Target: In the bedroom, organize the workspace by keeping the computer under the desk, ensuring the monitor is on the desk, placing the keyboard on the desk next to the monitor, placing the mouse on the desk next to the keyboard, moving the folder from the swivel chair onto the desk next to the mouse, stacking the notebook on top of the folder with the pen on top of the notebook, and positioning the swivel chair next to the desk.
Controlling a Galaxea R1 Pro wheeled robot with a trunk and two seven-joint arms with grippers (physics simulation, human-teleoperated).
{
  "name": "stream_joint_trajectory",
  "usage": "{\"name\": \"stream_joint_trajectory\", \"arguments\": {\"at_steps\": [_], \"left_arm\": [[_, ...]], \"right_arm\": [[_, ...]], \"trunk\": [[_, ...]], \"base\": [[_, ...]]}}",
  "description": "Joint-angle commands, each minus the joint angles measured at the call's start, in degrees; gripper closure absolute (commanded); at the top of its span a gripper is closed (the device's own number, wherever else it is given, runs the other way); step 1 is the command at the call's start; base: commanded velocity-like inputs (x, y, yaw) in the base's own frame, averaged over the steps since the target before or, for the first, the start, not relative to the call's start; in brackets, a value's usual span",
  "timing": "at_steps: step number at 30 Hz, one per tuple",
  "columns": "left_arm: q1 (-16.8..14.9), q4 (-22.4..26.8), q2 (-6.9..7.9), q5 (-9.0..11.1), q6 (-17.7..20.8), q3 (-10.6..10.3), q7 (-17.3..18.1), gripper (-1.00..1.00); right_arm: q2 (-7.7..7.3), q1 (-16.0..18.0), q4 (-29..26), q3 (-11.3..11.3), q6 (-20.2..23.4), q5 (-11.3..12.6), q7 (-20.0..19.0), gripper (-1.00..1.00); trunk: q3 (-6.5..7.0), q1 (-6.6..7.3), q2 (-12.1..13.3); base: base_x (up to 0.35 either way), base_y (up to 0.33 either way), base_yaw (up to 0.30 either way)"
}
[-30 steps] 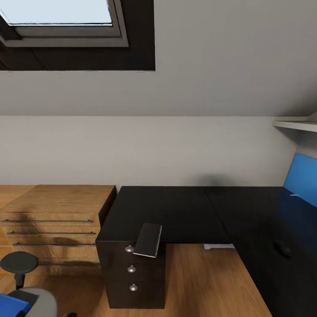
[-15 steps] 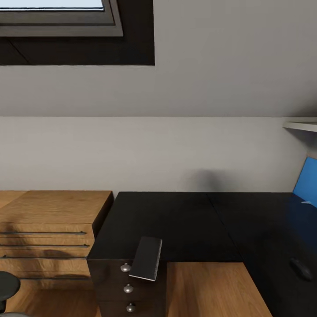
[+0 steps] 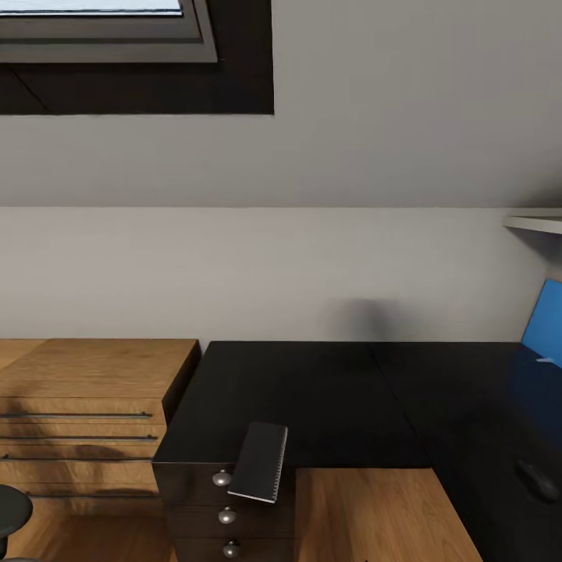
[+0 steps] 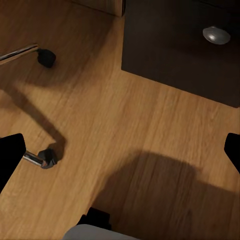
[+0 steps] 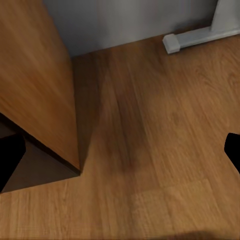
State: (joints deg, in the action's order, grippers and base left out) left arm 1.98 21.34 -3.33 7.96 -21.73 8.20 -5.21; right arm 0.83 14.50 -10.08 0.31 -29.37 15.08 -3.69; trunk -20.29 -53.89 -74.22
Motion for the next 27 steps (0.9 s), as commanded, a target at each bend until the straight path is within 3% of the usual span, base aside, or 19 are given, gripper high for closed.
{"name": "stream_joint_trajectory", "arguments": {"at_steps": [1,4,5,10,14,17,20,21,24,25,26,27], "left_arm": [[0.03,0.10,-0.01,0.47,-0.07,-0.12,-0.07,-1.00],[0.02,0.10,-0.01,0.47,-0.07,-0.12,-0.07,-1.00],[0.03,0.10,-0.01,0.47,-0.07,-0.12,-0.07,-1.00],[0.04,0.10,-0.01,0.48,-0.07,-0.12,-0.07,-1.00],[0.02,0.10,-0.01,0.48,-0.07,-0.12,-0.07,-1.00],[0.03,0.10,-0.01,0.48,-0.07,-0.12,-0.07,-1.00],[0.04,0.10,-0.01,0.47,-0.07,-0.12,-0.07,-1.00],[0.04,0.10,-0.01,0.46,-0.07,-0.12,-0.07,-1.00],[0.04,0.10,-0.01,0.47,-0.07,-0.12,-0.07,-1.00],[0.04,0.10,-0.01,0.47,-0.07,-0.12,-0.07,-1.00],[0.04,0.10,-0.01,0.48,-0.07,-0.12,-0.07,-1.00],[0.02,0.10,-0.01,0.48,-0.07,-0.08,-0.07,-1.00]], "right_arm": [[-0.27,0.06,-1.02,0.04,1.43,0.58,-0.37,-1.00],[-0.75,0.07,-3.99,0.04,5.81,0.57,-0.36,-1.00],[-1.13,0.08,-6.74,0.03,10.02,0.57,-0.34,-1.00],[-3.02,0.08,-14.84,-0.16,22.38,0.62,-0.32,-1.00],[-5.80,0.09,-27.63,-0.57,37.23,0.76,0.52,-1.00],[-6.87,0.09,-35.13,-1.19,44.41,0.80,2.62,-1.00],[-7.63,0.09,-47.82,-2.82,55.07,0.77,6.72,-1.00],[-7.74,0.09,-52.88,-4.56,58.74,0.74,8.65,-1.00],[-7.85,0.09,-59.12,-6.71,62.79,0.63,10.89,-1.00],[-7.98,0.09,-63.61,-7.56,66.74,0.56,12.17,-1.00],[-8.38,0.09,-66.08,-7.96,69.32,0.53,12.85,-1.00],[-9.71,0.09,-68.66,-8.68,72.11,0.59,13.48,-1.00]], "trunk": [[-0.05,0.00,-0.03],[-0.05,0.00,-0.03],[-0.05,0.00,-0.03],[-0.05,0.00,-0.03],[-0.05,0.00,-0.03],[-0.05,0.00,-0.03],[-0.05,0.00,-0.03],[-0.05,0.00,-0.03],[-0.05,0.00,-0.03],[-0.05,0.00,-0.03],[-0.05,0.00,-0.03],[-0.05,0.00,-0.03]], "base": [[0.001,0.000,0.000],[0.000,0.000,0.000],[0.000,0.000,0.000],[0.000,0.000,0.000],[0.000,0.000,0.000],[0.000,0.000,0.000],[0.000,0.000,0.000],[0.000,0.000,0.000],[0.000,0.000,0.000],[0.000,0.000,0.000],[0.000,0.000,0.000],[0.000,0.000,0.000]]}}
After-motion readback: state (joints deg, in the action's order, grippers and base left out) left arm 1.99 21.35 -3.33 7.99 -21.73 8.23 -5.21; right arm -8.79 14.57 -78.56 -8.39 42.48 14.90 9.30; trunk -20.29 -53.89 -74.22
